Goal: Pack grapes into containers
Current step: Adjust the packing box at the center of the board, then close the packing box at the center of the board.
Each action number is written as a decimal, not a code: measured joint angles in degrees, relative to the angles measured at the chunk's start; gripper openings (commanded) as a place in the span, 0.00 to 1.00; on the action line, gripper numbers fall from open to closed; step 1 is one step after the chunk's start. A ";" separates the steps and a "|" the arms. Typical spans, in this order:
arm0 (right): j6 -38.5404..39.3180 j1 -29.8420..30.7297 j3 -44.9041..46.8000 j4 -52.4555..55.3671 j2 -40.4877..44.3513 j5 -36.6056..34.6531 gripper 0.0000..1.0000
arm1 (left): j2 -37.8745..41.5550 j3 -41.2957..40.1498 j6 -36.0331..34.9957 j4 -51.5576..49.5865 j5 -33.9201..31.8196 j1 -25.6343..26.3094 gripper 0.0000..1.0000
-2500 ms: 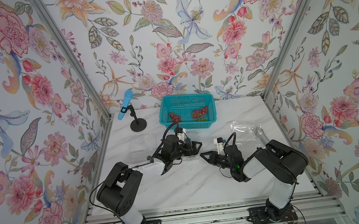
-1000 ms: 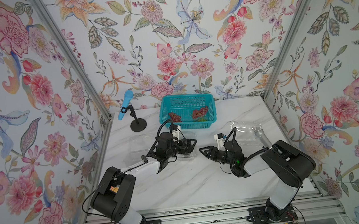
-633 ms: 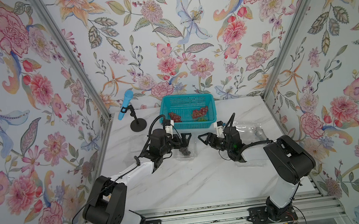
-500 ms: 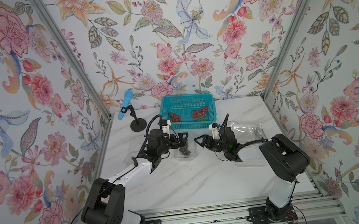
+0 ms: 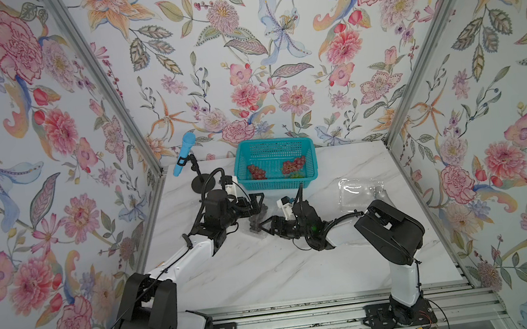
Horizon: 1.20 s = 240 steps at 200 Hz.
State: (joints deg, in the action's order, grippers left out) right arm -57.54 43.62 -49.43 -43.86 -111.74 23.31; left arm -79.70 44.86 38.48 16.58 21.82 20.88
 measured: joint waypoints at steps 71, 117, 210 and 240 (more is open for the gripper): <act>1.62 -16.44 5.95 0.68 7.28 -0.11 0.81 | -3.39 -0.33 0.50 2.56 0.83 1.18 1.00; 1.70 -18.25 2.75 0.98 4.94 1.14 0.72 | -6.62 -0.33 0.94 3.19 0.42 4.48 1.00; -2.19 -13.68 -4.26 -3.54 -4.55 1.36 0.57 | -8.83 -3.08 2.49 6.86 0.35 6.08 1.00; -3.61 -12.35 -4.59 -5.51 -5.95 0.85 0.53 | -10.51 -3.93 2.91 8.87 0.39 6.93 1.00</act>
State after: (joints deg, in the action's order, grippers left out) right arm -61.14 31.27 -54.02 -49.36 -117.69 24.16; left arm -90.21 40.93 41.39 25.45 22.22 27.81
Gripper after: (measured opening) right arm 0.548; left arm 0.997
